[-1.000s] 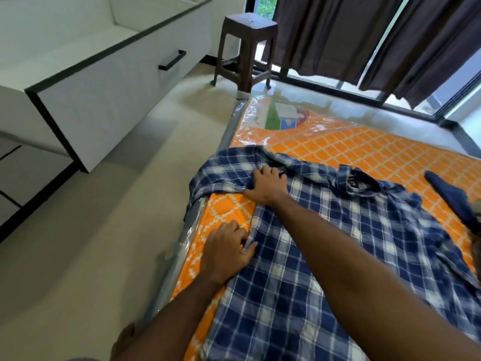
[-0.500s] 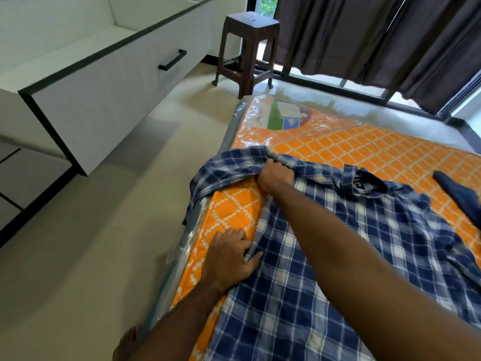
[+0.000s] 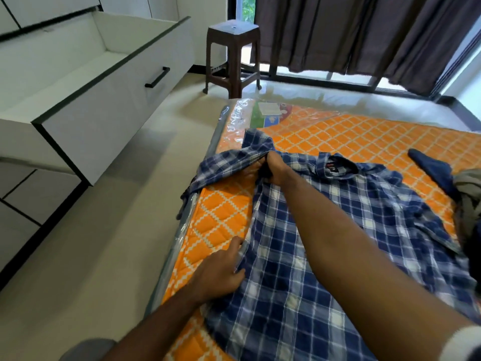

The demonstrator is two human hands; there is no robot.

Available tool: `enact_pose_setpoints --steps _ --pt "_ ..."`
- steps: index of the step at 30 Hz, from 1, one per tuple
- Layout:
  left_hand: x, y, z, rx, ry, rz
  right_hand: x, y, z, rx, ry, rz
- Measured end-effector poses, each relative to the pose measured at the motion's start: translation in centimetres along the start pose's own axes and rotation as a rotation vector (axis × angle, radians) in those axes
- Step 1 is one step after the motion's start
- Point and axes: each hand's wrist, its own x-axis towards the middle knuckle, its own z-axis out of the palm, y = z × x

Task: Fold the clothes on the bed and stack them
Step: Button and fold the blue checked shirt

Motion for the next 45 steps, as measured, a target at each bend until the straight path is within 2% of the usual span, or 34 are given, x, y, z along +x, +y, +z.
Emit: enact_pose_setpoints --steps 3,5,10,13,17,21,26,30,34,38,43,45 --pt "-0.2 2.9 -0.4 -0.186 -0.04 0.01 -4.9 -1.8 -2.0 0.15 0.018 -0.029" --pt "0.3 5.3 0.5 -0.256 -0.129 0.032 -5.9 -2.0 -4.4 0.26 0.013 -0.045" --pt "0.6 11.8 3.6 -0.263 -0.381 0.049 -7.3 -1.4 -10.0 0.487 0.05 -0.139" --pt "0.8 15.0 5.6 -0.226 -0.478 0.033 -7.9 0.5 -13.4 0.644 0.056 -0.139" --pt "1.7 16.5 9.1 -0.122 -0.562 -0.042 -8.3 3.6 -17.1 0.672 0.088 -0.114" --pt "2.5 17.7 11.7 -0.135 -0.642 -0.097 -7.4 6.7 -19.9 0.649 0.08 -0.072" --pt "3.1 17.2 13.5 -0.128 -0.567 -0.074 -4.4 9.7 -21.9 0.593 0.139 -0.058" --pt "2.7 17.2 13.6 0.064 -0.488 0.033 -1.8 11.7 -22.3 0.464 0.2 -0.02" --pt "2.2 16.9 13.3 0.156 -0.44 0.112 -5.5 12.3 -22.0 0.334 0.188 -0.029" --pt "4.7 14.9 10.7 0.273 -0.318 0.201 -9.6 13.3 -22.5 0.055 0.234 -0.125" --pt "10.7 9.9 5.1 0.321 -0.094 0.175 -13.8 13.9 -21.9 -0.368 0.484 -0.246" --pt "13.1 8.2 2.2 0.408 -0.035 0.145 -14.8 13.7 -21.3 -0.419 0.425 -0.29"
